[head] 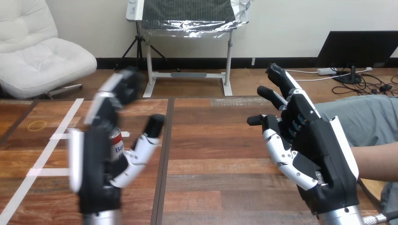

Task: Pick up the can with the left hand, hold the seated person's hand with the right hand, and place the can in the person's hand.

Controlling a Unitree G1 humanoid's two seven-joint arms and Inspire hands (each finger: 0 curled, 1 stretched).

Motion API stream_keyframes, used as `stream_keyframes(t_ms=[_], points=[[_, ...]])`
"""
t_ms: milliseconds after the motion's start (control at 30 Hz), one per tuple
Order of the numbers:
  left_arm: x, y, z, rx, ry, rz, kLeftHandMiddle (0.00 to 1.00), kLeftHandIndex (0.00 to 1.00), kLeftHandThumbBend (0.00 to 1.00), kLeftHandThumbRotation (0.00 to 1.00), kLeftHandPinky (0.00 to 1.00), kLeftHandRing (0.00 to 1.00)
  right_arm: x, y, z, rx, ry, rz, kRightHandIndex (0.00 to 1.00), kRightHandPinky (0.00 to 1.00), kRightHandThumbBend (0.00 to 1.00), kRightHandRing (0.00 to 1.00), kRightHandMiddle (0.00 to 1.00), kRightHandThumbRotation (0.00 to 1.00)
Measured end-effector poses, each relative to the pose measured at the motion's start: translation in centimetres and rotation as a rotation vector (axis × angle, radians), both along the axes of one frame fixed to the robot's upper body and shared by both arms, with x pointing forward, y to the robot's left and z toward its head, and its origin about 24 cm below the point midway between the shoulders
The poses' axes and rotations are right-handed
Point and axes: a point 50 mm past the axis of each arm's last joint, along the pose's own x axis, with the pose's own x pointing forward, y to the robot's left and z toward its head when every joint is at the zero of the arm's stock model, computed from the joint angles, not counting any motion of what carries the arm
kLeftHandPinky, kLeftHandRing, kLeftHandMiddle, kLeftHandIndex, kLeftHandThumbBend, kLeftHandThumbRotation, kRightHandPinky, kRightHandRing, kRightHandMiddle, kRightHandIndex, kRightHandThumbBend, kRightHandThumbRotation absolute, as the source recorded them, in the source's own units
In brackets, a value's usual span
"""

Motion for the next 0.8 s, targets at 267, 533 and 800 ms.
stream_keyframes(t_ms=[267, 533, 800], points=[[0.5, 1.1, 0.5, 0.009, -0.033, 0.151, 0.89, 0.85, 0.7, 0.38, 0.84, 0.89, 0.0, -0.1, 0.0, -0.002, 0.001, -0.003, 0.91, 0.67, 0.15, 0.9, 0.96, 0.09], [0.7, 1.9, 0.8, 0.018, -0.028, 0.223, 0.91, 0.88, 0.73, 0.4, 0.87, 0.92, 0.0, -0.1, -0.1, -0.002, 0.003, -0.003, 0.91, 0.67, 0.14, 0.89, 0.95, 0.1], [0.9, 2.4, 0.7, 0.033, 0.005, 0.256, 0.91, 0.89, 0.76, 0.41, 0.9, 0.91, 0.1, -0.1, -0.3, -0.003, 0.013, -0.003, 0.91, 0.67, 0.14, 0.9, 0.95, 0.1]])
